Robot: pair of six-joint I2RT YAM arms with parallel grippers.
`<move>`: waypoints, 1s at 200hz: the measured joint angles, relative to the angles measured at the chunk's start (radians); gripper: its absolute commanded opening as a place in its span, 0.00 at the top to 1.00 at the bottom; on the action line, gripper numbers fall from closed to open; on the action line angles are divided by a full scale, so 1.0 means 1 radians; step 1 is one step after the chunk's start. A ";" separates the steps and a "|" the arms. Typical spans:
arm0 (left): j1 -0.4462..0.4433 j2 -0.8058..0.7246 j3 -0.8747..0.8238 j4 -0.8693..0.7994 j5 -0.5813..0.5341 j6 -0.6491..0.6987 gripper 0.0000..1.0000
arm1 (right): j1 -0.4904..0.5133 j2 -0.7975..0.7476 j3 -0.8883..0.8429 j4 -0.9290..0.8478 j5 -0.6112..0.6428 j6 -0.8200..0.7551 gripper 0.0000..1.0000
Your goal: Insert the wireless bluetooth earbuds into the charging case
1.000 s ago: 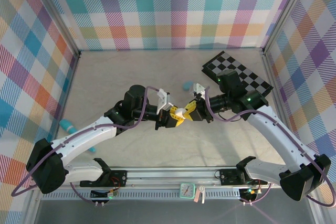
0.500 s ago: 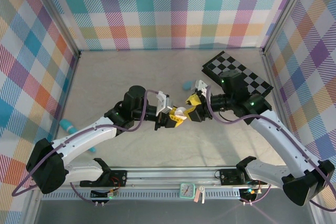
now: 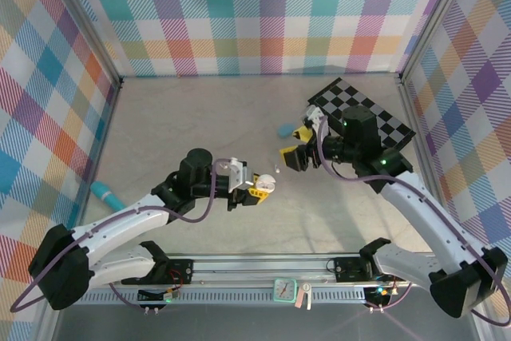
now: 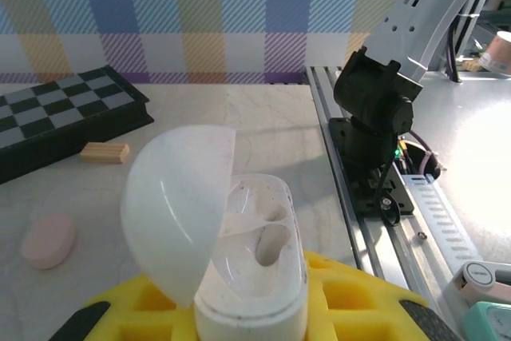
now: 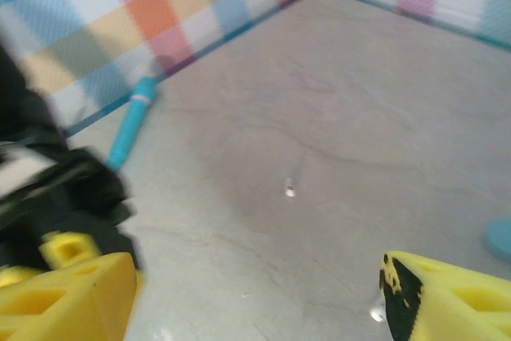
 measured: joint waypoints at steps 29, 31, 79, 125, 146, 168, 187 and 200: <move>0.028 -0.073 -0.070 0.070 -0.031 -0.045 0.87 | -0.010 0.165 0.008 -0.002 0.095 0.098 0.22; 0.029 -0.078 -0.075 0.073 -0.032 -0.050 0.87 | -0.010 0.175 0.009 -0.003 0.098 0.102 0.22; 0.034 -0.116 -0.137 0.150 -0.066 -0.102 0.88 | -0.010 0.366 0.031 -0.027 0.109 0.175 0.20; 0.057 -0.112 -0.184 0.251 -0.085 -0.153 0.89 | -0.009 0.299 -0.003 0.076 -0.020 0.156 0.18; 0.070 -0.092 -0.184 0.297 -0.076 -0.175 0.89 | -0.009 0.207 -0.060 0.138 -0.127 0.124 0.17; 0.073 -0.069 -0.184 0.323 -0.060 -0.189 0.90 | -0.009 0.136 -0.075 0.167 -0.217 0.088 0.16; 0.073 -0.055 -0.184 0.334 -0.045 -0.193 0.91 | -0.007 0.105 -0.076 0.197 -0.295 0.062 0.16; 0.073 -0.048 -0.184 0.343 -0.037 -0.196 0.91 | 0.002 0.094 -0.080 0.212 -0.343 0.051 0.16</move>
